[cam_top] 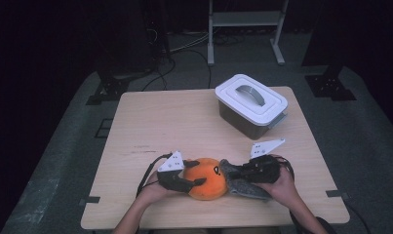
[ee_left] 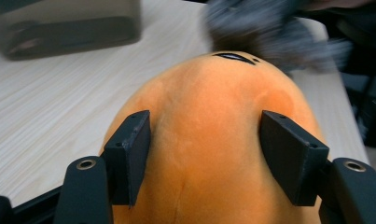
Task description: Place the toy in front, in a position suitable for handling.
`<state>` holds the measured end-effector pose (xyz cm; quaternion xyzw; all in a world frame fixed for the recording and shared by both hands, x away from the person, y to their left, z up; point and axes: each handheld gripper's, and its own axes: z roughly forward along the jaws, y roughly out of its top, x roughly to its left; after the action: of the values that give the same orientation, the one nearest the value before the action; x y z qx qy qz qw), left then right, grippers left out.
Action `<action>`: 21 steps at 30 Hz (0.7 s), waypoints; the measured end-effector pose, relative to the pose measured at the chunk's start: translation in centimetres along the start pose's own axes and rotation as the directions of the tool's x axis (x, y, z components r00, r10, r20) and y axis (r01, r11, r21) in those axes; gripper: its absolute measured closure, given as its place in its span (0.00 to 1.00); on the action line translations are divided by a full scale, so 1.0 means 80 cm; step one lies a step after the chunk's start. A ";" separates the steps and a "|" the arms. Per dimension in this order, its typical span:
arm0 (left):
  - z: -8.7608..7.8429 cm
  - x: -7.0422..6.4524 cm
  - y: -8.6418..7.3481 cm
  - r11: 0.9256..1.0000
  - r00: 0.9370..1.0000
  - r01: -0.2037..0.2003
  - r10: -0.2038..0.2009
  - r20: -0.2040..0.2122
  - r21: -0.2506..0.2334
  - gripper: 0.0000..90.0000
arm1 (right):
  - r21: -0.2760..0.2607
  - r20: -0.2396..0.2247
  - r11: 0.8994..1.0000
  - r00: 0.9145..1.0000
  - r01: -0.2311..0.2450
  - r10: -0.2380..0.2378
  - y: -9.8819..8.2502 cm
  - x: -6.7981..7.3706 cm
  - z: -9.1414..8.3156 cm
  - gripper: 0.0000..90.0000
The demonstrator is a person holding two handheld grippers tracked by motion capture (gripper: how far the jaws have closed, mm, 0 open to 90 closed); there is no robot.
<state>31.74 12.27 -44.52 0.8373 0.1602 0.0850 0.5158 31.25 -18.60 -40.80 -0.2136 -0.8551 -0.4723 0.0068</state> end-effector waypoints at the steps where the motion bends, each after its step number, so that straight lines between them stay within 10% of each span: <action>1: 0.002 0.001 0.001 1.000 1.000 0.018 -0.018 -0.011 -0.002 0.39 | -0.009 -0.007 1.000 1.000 0.030 -0.030 0.005 0.009 0.000 0.86; 5: 0.004 0.003 0.006 0.999 0.999 0.043 -0.043 -0.022 0.004 0.37 | 0.066 0.029 0.992 0.993 0.112 -0.114 0.008 0.027 0.021 0.85; 12: -0.013 0.006 0.015 0.999 0.997 0.049 -0.049 0.059 0.000 0.31 | 0.072 0.081 0.995 0.994 0.069 -0.075 0.001 0.007 0.016 0.85; 15: -0.009 0.005 0.011 0.999 0.999 0.039 -0.039 0.030 0.021 0.37 | 0.063 0.082 0.997 0.996 0.042 -0.047 -0.002 0.004 0.013 0.86; 21: -0.002 0.005 0.010 0.998 0.998 0.060 -0.060 -0.025 0.010 0.40 | 0.044 0.035 0.989 0.989 0.144 -0.145 0.012 0.036 0.024 0.84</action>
<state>32.20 12.24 -43.77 0.8337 0.1923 0.0791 0.5116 29.31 -15.56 -40.49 -0.1598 -0.8779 -0.4498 -0.0391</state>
